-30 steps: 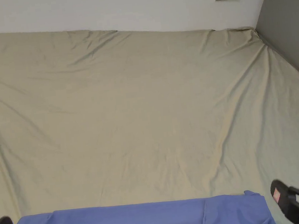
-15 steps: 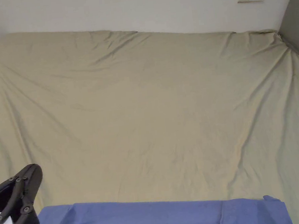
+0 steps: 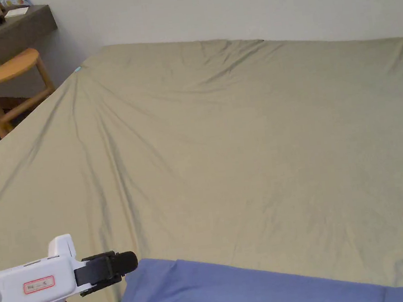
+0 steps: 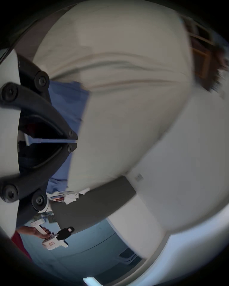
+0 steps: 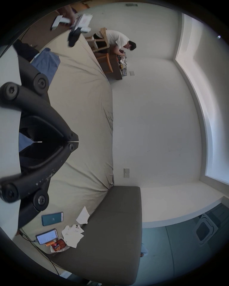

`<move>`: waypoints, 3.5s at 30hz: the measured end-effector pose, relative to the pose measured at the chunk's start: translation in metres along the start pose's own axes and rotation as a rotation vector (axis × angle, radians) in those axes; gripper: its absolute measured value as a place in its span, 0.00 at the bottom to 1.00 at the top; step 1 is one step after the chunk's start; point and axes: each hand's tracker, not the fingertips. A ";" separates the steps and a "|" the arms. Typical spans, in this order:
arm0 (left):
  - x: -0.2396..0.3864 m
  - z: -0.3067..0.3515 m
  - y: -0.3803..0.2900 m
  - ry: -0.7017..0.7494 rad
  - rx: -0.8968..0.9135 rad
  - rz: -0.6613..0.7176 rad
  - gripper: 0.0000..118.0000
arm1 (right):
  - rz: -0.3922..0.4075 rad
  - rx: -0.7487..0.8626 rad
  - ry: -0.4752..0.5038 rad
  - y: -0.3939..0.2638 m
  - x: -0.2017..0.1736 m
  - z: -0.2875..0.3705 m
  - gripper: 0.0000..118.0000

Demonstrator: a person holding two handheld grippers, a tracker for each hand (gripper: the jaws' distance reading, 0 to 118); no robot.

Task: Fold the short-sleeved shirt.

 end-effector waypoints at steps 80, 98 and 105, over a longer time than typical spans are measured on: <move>0.245 -0.266 -0.217 0.098 -0.208 -0.726 0.00 | -0.132 -0.089 -0.010 -0.014 0.036 0.018 0.00; 0.086 -0.138 -0.070 -0.021 -0.213 -0.047 0.12 | -0.159 -0.121 0.066 -0.027 0.021 -0.001 0.00; 0.047 -0.159 -0.083 -0.054 -0.281 0.101 0.67 | -0.135 -0.123 0.072 -0.023 0.018 0.005 0.00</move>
